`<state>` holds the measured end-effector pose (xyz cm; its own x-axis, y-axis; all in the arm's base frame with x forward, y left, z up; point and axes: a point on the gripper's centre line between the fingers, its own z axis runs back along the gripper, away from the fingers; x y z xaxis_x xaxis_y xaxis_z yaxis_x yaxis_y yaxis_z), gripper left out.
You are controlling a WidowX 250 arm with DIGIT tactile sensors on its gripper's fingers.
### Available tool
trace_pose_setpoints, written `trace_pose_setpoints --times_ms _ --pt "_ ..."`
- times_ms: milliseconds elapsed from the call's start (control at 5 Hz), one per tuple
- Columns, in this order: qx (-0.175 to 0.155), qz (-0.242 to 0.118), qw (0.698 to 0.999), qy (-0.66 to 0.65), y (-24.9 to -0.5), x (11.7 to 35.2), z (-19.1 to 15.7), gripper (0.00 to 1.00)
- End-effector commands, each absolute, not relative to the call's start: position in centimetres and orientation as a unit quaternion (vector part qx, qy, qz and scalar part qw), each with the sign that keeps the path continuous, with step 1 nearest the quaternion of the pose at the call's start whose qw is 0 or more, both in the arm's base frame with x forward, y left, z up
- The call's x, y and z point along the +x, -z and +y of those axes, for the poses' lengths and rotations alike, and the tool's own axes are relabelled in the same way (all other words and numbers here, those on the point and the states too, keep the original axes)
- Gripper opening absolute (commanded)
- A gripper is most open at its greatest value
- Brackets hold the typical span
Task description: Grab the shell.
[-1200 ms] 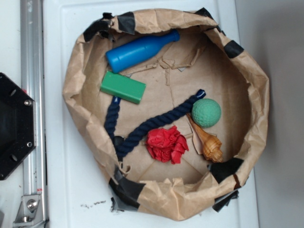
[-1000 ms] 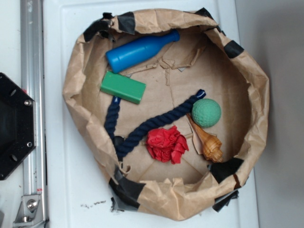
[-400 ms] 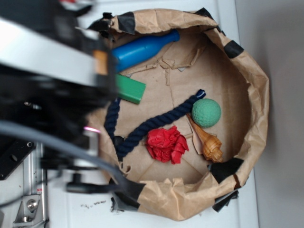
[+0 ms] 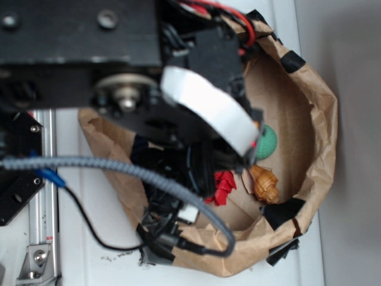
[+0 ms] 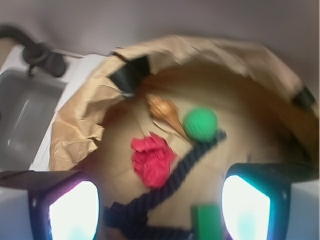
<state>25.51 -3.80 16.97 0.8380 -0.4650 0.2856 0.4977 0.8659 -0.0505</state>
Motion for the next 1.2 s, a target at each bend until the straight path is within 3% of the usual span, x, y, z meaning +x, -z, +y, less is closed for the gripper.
trace_pose_setpoints --times_ms 0,200,400,800,1000 --pt "-0.041 -0.131 0.937 0.322 -13.1 27.4 -4.3 1.0" --pt "-0.029 -0.133 0.933 0.332 -11.2 29.4 -4.0 1.0" --pt "-0.047 -0.129 0.934 0.329 -10.0 31.1 -3.9 1.0" --pt "-0.069 -0.167 0.926 0.332 -9.5 31.1 -7.2 1.0" --pt "-0.061 -0.146 0.926 0.342 -7.1 30.9 -7.9 1.0"
